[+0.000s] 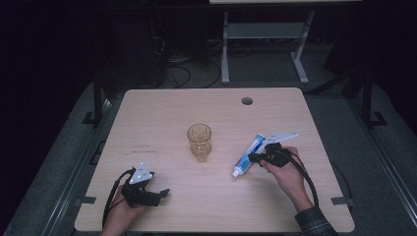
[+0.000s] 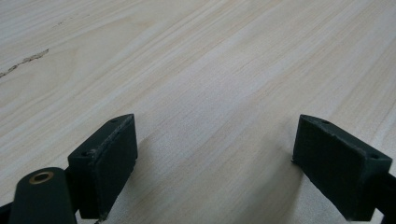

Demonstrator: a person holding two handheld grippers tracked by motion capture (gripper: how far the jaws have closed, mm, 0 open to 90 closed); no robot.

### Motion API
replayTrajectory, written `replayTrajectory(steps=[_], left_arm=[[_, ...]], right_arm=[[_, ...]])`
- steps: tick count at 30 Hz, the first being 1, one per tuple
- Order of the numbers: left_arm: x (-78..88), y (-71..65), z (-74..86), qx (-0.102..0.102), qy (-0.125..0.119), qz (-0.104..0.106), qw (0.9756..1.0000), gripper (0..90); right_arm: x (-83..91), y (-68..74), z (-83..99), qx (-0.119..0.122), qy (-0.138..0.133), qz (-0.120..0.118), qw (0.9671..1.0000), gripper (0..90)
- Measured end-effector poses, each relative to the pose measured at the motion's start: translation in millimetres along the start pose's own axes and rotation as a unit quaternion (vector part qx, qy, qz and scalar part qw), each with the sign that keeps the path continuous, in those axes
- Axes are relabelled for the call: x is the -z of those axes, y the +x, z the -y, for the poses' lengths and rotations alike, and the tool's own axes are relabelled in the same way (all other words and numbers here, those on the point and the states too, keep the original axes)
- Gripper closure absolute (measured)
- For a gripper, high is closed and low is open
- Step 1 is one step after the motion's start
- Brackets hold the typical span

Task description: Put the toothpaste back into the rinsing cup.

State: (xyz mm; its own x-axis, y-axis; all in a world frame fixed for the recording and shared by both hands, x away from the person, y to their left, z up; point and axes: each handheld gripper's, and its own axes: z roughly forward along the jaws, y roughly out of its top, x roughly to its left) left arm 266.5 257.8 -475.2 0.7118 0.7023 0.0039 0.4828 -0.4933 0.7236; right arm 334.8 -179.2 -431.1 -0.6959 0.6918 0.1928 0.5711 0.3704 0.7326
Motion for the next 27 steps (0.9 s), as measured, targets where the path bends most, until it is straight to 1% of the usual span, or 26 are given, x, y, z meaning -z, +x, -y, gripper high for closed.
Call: replayTrajectory(steps=[7,14,15,21,26,27], left_arm=[[0.0,-0.1,0.0,0.0,0.0,0.0,1.0,13.2],[0.1,-0.1,0.1,0.0,0.0,0.0,1.0,13.2],[0.1,-0.1,0.1,0.0,0.0,0.0,1.0,13.2],[0.2,-0.3,0.2,0.0,0.0,0.0,1.0,13.2],[0.2,-0.3,0.2,0.0,0.0,0.0,1.0,13.2],[0.2,-0.3,0.2,0.0,0.0,0.001,1.0,13.2]], right_arm=[[-16.4,4.5,-10.3,0.004,0.007,-0.007,0.9999,90.0],[-34.9,6.2,-13.2,0.007,0.022,-0.013,0.9997,90.0],[-36.4,6.9,-13.9,0.008,0.026,-0.011,0.9996,90.0],[-42.1,8.0,-18.5,0.015,0.03,-0.008,0.9994,90.0],[-47.1,9.3,-17.1,0.017,0.039,-0.009,0.9991,90.0],[-47.9,9.6,-15.6,0.017,0.047,-0.006,0.9988,90.0]])
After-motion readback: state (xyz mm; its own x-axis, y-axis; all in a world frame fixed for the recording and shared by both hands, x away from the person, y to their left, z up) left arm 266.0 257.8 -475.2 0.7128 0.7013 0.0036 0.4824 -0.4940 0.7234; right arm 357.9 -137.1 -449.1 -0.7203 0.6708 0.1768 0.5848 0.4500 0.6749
